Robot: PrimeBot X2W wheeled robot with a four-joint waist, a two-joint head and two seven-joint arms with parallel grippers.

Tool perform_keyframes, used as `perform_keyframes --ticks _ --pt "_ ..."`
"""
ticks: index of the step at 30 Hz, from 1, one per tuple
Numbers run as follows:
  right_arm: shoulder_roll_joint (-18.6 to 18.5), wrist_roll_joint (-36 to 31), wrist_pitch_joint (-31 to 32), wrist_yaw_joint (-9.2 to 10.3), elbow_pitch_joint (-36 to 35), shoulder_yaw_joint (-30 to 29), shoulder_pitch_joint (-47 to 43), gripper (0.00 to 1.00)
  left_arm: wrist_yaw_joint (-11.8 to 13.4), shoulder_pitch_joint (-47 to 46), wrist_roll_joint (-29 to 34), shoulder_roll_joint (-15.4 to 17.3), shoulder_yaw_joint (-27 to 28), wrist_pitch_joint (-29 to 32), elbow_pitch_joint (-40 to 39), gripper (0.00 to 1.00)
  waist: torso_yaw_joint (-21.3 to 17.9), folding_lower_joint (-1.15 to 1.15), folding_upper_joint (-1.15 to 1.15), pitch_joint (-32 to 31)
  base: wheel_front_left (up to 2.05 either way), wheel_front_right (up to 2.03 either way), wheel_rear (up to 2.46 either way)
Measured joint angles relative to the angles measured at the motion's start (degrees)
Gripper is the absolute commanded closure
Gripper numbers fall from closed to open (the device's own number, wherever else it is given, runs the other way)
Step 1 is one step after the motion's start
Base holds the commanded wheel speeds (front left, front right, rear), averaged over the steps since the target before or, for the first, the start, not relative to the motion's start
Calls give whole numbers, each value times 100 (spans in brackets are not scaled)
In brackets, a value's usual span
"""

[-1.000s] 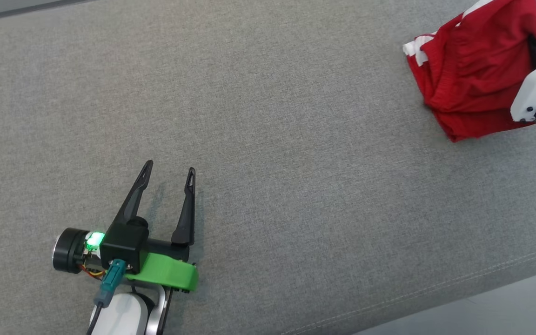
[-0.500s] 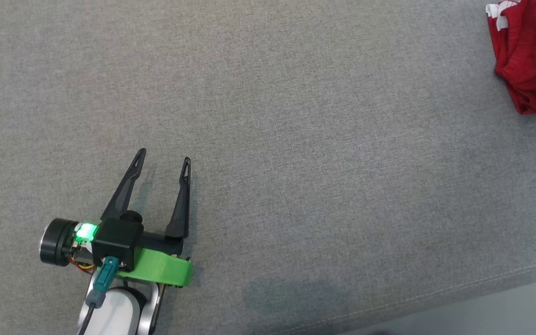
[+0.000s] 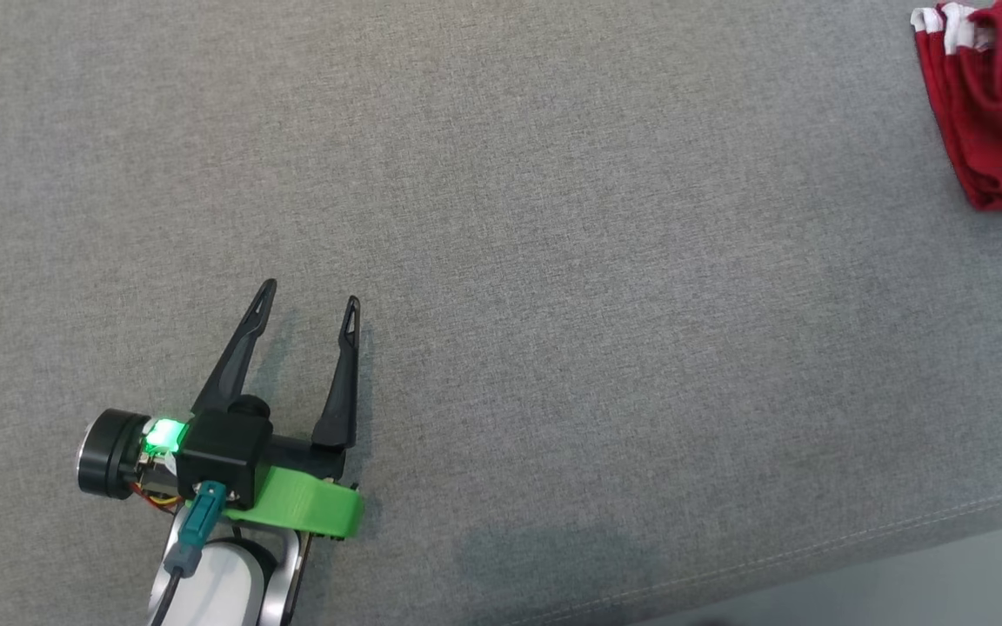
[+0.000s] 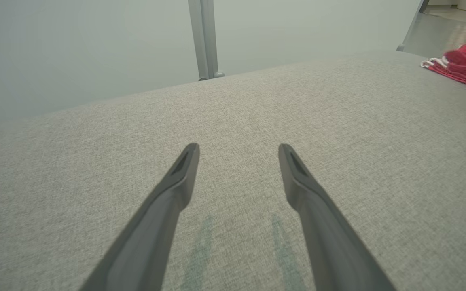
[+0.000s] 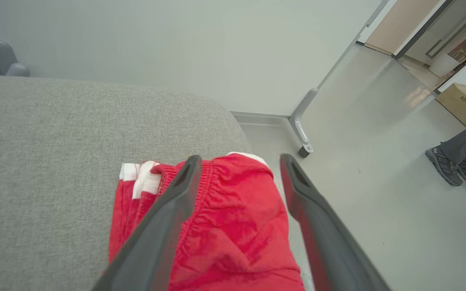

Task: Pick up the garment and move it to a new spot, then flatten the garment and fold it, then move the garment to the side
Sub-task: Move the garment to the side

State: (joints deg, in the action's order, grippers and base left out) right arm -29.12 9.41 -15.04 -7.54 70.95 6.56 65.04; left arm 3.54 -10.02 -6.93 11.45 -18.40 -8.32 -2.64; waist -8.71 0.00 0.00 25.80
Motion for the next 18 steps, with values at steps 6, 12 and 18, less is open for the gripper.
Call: perform_keyframes --ticks 6,12,18 --pt "210 -662 -1 0 -270 -714 -324 0 45 2 -8 7 -32 -1 9 0 7 0 0 -59 0 0 0" --pt "436 -1081 -1 0 -665 -1095 -618 0 52 1 -68 -19 -57 -55 105 0 22 0 0 -180 0 0 0" --pt "744 -1122 -1 1 -1305 -1160 -973 0 56 -77 -190 -104 -30 -244 334 0 55 0 0 -400 0 0 0"
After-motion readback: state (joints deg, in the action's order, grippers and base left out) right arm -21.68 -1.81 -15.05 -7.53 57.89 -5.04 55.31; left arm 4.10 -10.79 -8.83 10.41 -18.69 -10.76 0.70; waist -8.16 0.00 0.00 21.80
